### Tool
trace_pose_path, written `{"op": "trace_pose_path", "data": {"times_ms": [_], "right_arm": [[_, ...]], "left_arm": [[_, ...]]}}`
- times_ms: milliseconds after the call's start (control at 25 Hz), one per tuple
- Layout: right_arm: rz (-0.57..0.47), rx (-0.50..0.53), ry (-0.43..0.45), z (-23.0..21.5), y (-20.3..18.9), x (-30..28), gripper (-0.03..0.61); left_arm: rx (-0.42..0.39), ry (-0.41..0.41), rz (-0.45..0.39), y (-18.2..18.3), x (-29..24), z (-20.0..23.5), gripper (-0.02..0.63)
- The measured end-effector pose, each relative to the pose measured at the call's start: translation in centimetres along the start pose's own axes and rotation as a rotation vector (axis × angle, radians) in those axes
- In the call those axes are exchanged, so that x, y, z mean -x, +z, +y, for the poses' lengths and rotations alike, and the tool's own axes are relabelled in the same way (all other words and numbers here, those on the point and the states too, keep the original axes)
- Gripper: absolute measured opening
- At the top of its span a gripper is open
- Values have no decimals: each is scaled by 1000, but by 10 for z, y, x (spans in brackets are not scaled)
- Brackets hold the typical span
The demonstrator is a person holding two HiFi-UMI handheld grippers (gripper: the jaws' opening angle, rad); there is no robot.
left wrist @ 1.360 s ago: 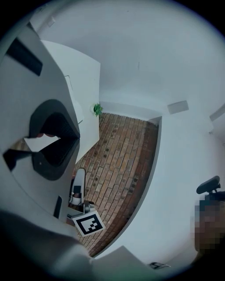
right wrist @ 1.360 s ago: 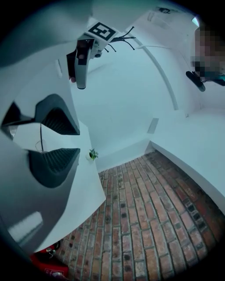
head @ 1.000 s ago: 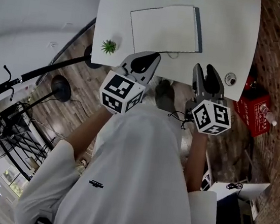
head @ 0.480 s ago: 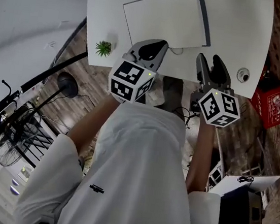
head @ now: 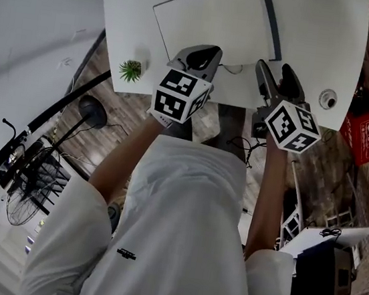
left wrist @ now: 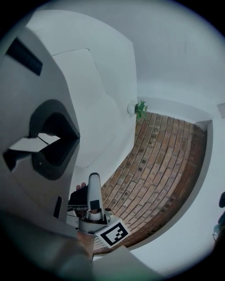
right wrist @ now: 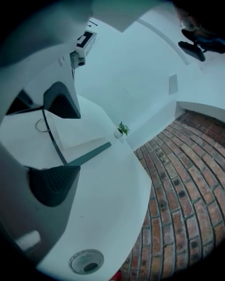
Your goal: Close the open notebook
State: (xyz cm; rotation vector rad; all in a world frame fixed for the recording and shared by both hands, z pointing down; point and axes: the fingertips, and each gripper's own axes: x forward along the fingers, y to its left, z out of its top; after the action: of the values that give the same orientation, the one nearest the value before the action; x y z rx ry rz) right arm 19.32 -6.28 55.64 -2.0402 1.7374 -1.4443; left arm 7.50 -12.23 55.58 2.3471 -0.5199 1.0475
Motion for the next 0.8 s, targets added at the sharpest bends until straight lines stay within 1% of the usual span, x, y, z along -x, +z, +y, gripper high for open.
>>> {"op": "trace_pose_path", "data": {"times_ms": [80,320,440,560,680,800], "right_arm": [[7,-13,-8,-6,-2,-6,338],[33,-89,7,-15,-7,-20,373],[41,-120,0,-18,-11,-25,376],[49,-128,-14,-21,-12,-27,377],[59,-137,-9,-19,-11,-28,390],[61,-150,1,-18,-10,-30,390]], "left_arm": [[10,3,28,-7,-7,5,3],[21,0,61,-24,-20,13,3],[21,-10,85,-31,-23,12,3],[24,-16,104,-37,-26,11,3],[45,-7,121,-43,-30,17,3],[78,-24,136,-43,-31,20,3]]}}
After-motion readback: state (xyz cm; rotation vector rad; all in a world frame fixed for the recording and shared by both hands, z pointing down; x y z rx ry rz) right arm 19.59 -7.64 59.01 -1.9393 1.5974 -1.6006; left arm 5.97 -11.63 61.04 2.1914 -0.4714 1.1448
